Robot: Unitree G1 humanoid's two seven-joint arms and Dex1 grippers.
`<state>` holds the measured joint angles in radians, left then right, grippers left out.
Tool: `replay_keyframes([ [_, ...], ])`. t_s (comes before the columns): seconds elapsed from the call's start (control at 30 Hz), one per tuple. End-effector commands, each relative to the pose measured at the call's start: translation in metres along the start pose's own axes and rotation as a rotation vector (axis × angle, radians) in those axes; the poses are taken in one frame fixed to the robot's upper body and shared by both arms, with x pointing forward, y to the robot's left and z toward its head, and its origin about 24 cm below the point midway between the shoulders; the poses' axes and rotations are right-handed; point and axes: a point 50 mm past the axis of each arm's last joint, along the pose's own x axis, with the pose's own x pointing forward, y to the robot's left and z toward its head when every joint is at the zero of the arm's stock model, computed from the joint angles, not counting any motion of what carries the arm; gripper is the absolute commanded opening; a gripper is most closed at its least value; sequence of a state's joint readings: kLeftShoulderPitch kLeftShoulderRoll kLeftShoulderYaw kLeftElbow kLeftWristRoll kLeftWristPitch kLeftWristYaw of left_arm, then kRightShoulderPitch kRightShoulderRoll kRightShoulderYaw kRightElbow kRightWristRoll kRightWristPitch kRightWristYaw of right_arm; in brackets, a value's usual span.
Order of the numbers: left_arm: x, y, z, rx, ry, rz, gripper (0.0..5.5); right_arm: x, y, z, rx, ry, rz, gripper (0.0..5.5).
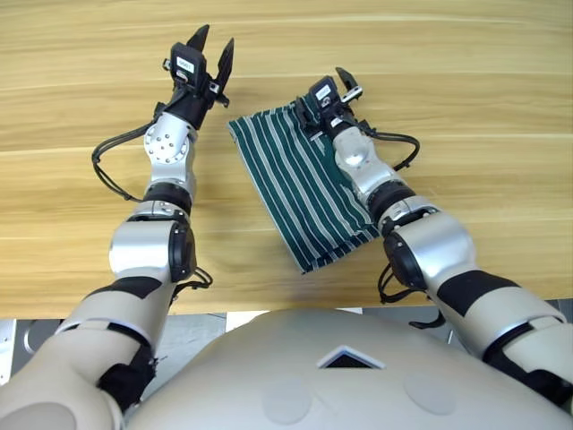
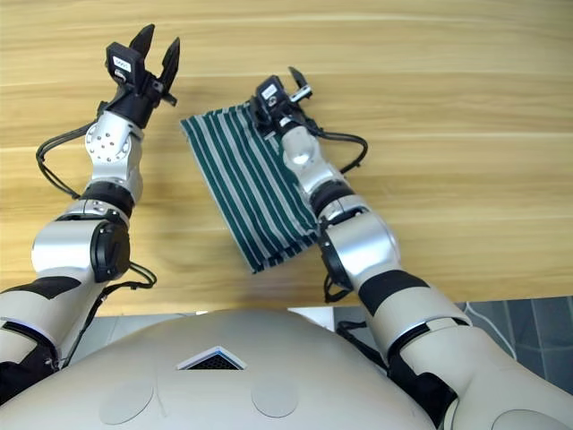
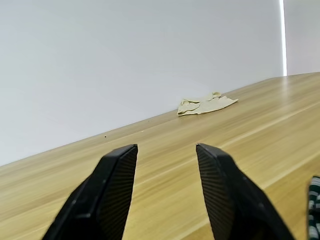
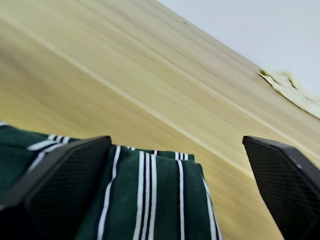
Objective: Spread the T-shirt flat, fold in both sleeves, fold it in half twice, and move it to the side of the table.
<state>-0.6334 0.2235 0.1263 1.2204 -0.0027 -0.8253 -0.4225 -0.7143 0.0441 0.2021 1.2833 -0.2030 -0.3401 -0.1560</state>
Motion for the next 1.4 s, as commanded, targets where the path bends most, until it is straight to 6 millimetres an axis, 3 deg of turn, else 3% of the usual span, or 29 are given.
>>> replay_keyframes([
  [0.03, 0.000, -0.003, 0.001, 0.021, -0.016, -0.007, 2.18, -0.014, -0.001, -0.038, 0.098, 0.202, -0.101, 4.88],
  [0.27, 0.000, -0.008, 0.005, 0.056, -0.056, -0.020, 2.18, -0.013, -0.019, -0.035, 0.310, 0.185, -0.314, 4.88],
  [0.5, -0.006, -0.020, 0.012, 0.092, -0.145, -0.085, 2.18, -0.014, -0.023, -0.028, 0.483, 0.111, -0.409, 4.88],
  [0.67, -0.016, -0.031, 0.014, 0.088, -0.203, -0.186, 2.18, -0.008, -0.032, 0.006, 0.517, -0.155, -0.310, 4.88],
  [0.8, -0.034, -0.045, 0.019, 0.053, -0.273, -0.351, 2.18, -0.026, -0.061, 0.032, 0.383, -0.508, -0.224, 4.88],
  [0.93, -0.062, -0.065, 0.017, 0.095, -0.262, -0.594, 2.18, -0.058, -0.086, 0.033, 0.153, -0.666, -0.063, 4.88],
  [1.03, -0.089, -0.082, 0.008, 0.168, -0.182, -0.816, 2.18, -0.094, -0.099, 0.024, -0.161, -0.646, 0.140, 4.88],
  [1.13, -0.103, -0.090, 0.001, 0.217, -0.116, -0.933, 2.18, -0.123, -0.098, 0.004, -0.372, -0.547, 0.330, 4.88],
  [1.4, -0.118, -0.099, -0.010, 0.336, -0.007, -1.083, 2.18, -0.167, -0.094, -0.033, -0.544, -0.338, 0.637, 4.88],
])
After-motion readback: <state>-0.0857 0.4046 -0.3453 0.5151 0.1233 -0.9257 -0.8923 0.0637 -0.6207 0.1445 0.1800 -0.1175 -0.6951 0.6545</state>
